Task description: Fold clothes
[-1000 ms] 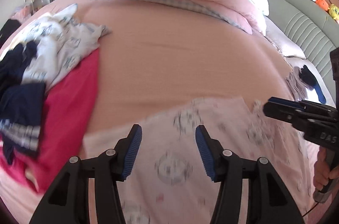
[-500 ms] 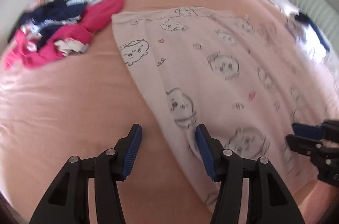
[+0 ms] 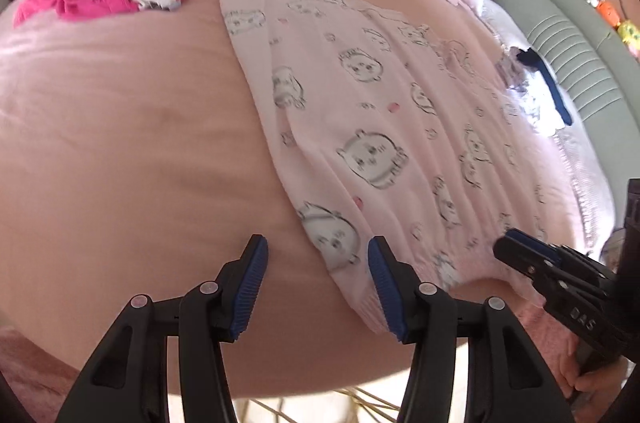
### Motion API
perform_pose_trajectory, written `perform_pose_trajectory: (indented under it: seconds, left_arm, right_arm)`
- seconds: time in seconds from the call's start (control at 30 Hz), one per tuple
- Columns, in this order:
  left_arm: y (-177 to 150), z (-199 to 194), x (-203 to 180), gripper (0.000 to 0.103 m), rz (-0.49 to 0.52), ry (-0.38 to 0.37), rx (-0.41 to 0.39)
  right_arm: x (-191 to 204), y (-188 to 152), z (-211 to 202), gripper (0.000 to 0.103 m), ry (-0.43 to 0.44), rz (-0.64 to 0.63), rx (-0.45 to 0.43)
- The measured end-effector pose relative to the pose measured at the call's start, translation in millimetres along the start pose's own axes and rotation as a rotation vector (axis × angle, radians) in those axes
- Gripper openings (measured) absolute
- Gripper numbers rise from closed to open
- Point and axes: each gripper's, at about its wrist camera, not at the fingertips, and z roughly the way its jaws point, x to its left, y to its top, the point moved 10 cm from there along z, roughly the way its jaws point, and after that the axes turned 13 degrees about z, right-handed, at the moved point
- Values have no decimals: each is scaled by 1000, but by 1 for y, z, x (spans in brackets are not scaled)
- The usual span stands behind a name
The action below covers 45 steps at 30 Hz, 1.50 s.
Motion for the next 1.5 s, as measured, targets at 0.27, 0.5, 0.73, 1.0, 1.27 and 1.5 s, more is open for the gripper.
perform_pose_trajectory:
  seconds: [0.27,0.5,0.73,1.0,1.27,1.5]
  left_arm:
    - [-9,1,-19,41,-35,-57,4]
    - [-5,-3,-8,38,-126,-55,-41]
    - [-6,3,7,38,-174,4,-45]
    - [-11,13,-16,38,-79,-73,16]
    - [-8,15,-23,8,-68,-75,16]
    - [-18,-9,-8,8,26,60,51]
  right_arm:
    - [-41,5,-15,26,-36,100,-48]
    - [-85,10,-22,26,-111,155,-57]
    - [-129,-1,-28,26,-111,301,-22]
    - [-147,-21,-32,40,-139,352,-27]
    - [-130,-25,-31,40,-56,310,14]
    - [-128,-18,-54,40,-41,323,-35]
